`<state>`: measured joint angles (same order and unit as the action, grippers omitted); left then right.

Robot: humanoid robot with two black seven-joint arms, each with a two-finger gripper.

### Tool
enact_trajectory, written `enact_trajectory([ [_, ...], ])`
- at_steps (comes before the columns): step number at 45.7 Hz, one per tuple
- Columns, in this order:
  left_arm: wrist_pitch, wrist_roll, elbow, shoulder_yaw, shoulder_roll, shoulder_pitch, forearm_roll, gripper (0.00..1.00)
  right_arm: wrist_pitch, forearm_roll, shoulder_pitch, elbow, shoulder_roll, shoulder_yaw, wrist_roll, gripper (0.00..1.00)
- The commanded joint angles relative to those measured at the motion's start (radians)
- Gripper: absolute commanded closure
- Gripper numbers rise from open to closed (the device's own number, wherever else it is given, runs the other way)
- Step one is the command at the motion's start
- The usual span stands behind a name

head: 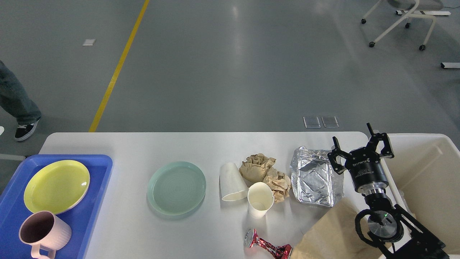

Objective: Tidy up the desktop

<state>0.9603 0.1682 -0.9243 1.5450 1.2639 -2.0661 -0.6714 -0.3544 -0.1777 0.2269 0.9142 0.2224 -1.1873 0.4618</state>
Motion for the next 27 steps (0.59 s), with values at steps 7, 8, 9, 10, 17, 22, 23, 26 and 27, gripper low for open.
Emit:
enact_trajectory([
  [7,-0.029,0.002,0.051,-0.368,0.022,0.429,-0.017,0.99,0.000,0.000,0.000,0.000,0.000,0.000,0.000,0.00],
  [8,-0.041,0.001,0.051,-0.399,0.012,0.469,-0.014,0.99,0.000,0.000,0.000,0.000,0.000,0.000,0.000,0.00],
  [9,-0.051,-0.003,0.053,-0.429,0.000,0.503,-0.017,0.99,0.000,0.001,0.000,0.000,0.000,0.000,0.000,0.00],
  [10,-0.060,-0.004,0.053,-0.460,-0.015,0.539,-0.019,0.99,0.000,0.001,0.000,0.000,0.000,0.000,0.000,0.00],
  [17,-0.078,-0.003,0.105,-0.624,-0.093,0.760,-0.011,0.99,0.000,0.001,0.000,0.000,0.000,0.000,0.000,0.00],
  [22,-0.080,-0.004,0.148,-0.675,-0.142,0.827,0.004,0.98,0.000,0.000,0.000,0.000,0.000,0.000,0.000,0.00],
  [23,-0.081,-0.006,0.157,-0.675,-0.150,0.833,0.007,0.98,0.000,0.000,0.000,0.000,0.000,0.000,0.000,0.00],
  [26,-0.086,-0.006,0.188,-0.674,-0.176,0.844,0.016,0.98,0.000,0.000,0.000,0.000,0.000,0.000,0.000,0.00],
  [27,-0.086,-0.006,0.199,-0.672,-0.184,0.848,0.019,0.98,0.000,0.001,0.000,0.000,0.000,0.000,0.000,0.00],
])
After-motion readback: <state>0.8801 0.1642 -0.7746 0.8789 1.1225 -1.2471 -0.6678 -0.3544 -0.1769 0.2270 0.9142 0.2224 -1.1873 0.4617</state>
